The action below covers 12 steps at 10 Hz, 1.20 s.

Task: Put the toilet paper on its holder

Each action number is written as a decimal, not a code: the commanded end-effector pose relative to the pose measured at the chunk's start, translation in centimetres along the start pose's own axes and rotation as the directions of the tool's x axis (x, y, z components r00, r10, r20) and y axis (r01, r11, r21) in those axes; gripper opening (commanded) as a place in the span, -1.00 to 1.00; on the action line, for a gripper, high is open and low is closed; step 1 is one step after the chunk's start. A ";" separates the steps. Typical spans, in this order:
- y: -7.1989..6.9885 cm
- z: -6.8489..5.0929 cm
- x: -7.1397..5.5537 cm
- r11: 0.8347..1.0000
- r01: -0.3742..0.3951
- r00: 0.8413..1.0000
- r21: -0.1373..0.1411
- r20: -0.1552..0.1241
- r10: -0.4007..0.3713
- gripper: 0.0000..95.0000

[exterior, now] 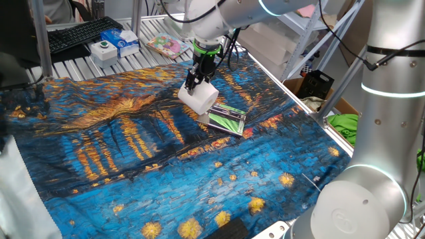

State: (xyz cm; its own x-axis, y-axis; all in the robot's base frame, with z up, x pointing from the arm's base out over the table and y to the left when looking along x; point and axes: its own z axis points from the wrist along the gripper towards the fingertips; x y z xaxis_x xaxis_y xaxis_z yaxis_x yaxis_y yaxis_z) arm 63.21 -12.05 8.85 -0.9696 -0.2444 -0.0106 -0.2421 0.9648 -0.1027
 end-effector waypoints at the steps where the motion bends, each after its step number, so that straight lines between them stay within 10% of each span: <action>1: 0.1 0.0 0.5 1.000 -0.002 1.000 -0.001 -0.001 0.002 -1.00; 12: 0.2 0.0 2.4 0.999 -0.003 1.000 -0.034 0.015 0.003 -1.00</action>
State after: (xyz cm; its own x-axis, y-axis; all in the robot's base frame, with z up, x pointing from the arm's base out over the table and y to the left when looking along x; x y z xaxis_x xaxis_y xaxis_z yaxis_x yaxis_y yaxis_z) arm 60.85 -12.56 8.76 -0.9695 -0.2433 -0.0278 -0.2410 0.9681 -0.0689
